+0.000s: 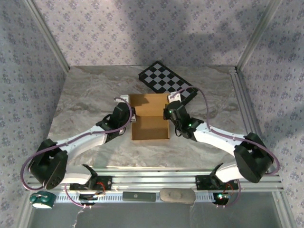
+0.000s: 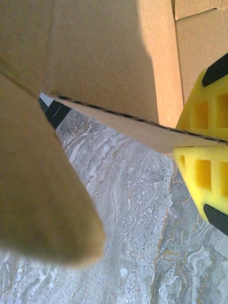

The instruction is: Fold the paper box

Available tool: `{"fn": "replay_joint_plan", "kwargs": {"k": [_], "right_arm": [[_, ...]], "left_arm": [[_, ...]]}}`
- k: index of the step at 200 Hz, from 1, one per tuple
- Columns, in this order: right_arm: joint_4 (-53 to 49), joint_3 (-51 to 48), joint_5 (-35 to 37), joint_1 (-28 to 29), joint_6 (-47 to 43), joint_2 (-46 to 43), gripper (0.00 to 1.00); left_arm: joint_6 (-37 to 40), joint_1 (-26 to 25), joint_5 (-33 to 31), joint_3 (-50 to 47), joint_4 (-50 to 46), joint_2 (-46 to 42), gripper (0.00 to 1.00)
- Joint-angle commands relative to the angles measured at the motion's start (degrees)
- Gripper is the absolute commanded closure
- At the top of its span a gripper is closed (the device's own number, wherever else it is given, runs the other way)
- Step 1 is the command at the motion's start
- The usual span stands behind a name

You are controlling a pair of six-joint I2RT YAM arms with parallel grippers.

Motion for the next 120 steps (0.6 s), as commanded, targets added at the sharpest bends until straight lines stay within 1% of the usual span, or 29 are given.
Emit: {"fn": "replay_joint_plan", "kwargs": {"k": [1, 24, 46, 89, 110, 120], "right_arm": [[-1.7, 2.3, 6.5, 4.2, 6.4, 2.1, 1.00], [-2.3, 2.4, 14.5, 7.9, 11.6, 3.7, 1.00], [1.8, -0.3, 19.1, 10.2, 14.2, 4.7, 1.00], [10.0, -6.0, 22.6, 12.1, 18.1, 5.9, 1.00], [12.9, -7.4, 24.3, 13.1, 18.2, 6.4, 1.00], [12.9, -7.5, 26.1, 13.8, 20.2, 6.6, 1.00]], "left_arm": [[-3.0, -0.6, 0.6, -0.1, 4.5, -0.4, 1.00], [-4.8, -0.7, -0.1, -0.2, 5.3, 0.6, 1.00], [-6.1, -0.6, 0.3, -1.2, 7.4, 1.5, 1.00], [-8.8, -0.6, 0.7, -5.5, 12.5, 1.8, 1.00], [-9.7, -0.8, 1.3, -6.2, 12.2, 0.8, 1.00], [-10.0, -0.8, 1.5, -6.8, 12.2, -0.1, 1.00]]}}
